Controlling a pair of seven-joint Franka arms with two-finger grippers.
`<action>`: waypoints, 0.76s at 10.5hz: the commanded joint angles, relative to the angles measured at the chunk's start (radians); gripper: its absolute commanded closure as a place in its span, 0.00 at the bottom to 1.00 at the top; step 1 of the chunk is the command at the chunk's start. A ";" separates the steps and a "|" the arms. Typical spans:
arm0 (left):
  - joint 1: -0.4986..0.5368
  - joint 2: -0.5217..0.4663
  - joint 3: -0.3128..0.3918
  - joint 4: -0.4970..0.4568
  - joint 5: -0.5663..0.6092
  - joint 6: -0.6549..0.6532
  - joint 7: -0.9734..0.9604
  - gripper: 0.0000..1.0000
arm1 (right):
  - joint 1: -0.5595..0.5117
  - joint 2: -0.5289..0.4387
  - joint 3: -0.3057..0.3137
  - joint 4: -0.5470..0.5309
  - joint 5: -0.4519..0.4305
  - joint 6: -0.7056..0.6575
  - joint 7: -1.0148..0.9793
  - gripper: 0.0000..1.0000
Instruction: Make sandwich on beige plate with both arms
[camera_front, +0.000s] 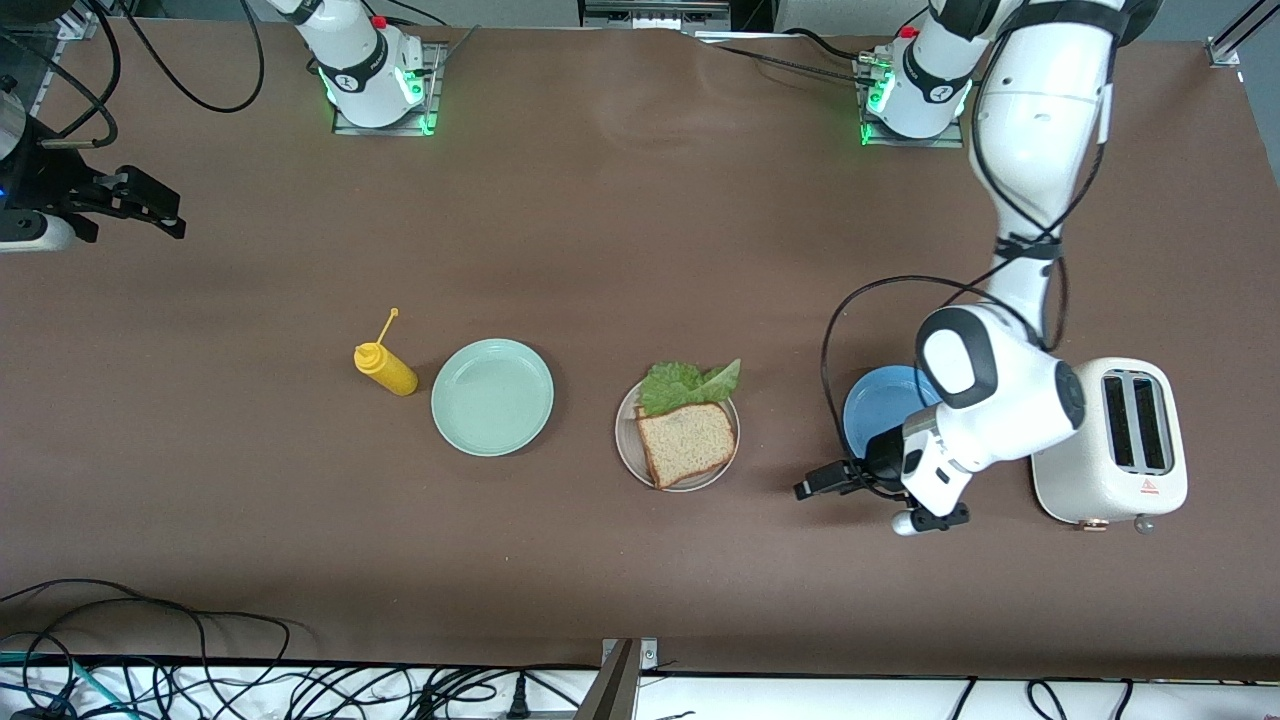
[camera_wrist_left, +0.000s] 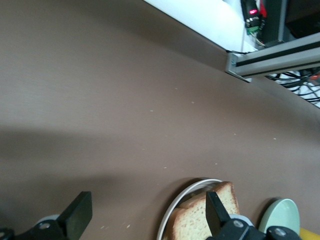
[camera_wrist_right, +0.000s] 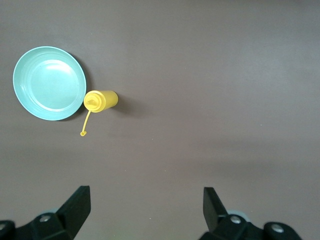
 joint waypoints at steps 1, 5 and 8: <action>0.010 -0.044 0.028 -0.017 0.165 -0.034 -0.068 0.00 | 0.004 0.010 0.003 0.028 -0.012 -0.020 0.015 0.00; 0.019 -0.106 0.138 -0.022 0.418 -0.158 -0.065 0.00 | 0.004 0.010 0.003 0.028 -0.012 -0.020 0.015 0.00; 0.077 -0.173 0.154 -0.021 0.488 -0.258 -0.062 0.00 | 0.004 0.010 0.003 0.028 -0.012 -0.020 0.015 0.00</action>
